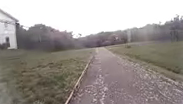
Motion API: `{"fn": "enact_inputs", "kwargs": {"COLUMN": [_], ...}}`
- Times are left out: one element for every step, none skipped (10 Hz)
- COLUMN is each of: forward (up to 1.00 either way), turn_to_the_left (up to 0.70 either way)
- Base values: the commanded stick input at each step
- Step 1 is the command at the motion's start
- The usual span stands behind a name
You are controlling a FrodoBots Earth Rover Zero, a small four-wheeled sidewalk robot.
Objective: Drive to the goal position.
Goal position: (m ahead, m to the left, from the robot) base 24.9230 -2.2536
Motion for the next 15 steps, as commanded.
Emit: {"fn": "enact_inputs", "kwargs": {"forward": [0.45,0.45,0.45,0.45,0.45,0.45,0.45,0.45,0.45,0.45,0.45,0.45,0.45,0.45,0.45], "turn_to_the_left": [-0.27,-0.27,-0.23,-0.15,-0.24,-0.25,-0.23,-0.12,-0.01,-0.11,-0.23,-0.19,-0.08,0.0,0.0]}}
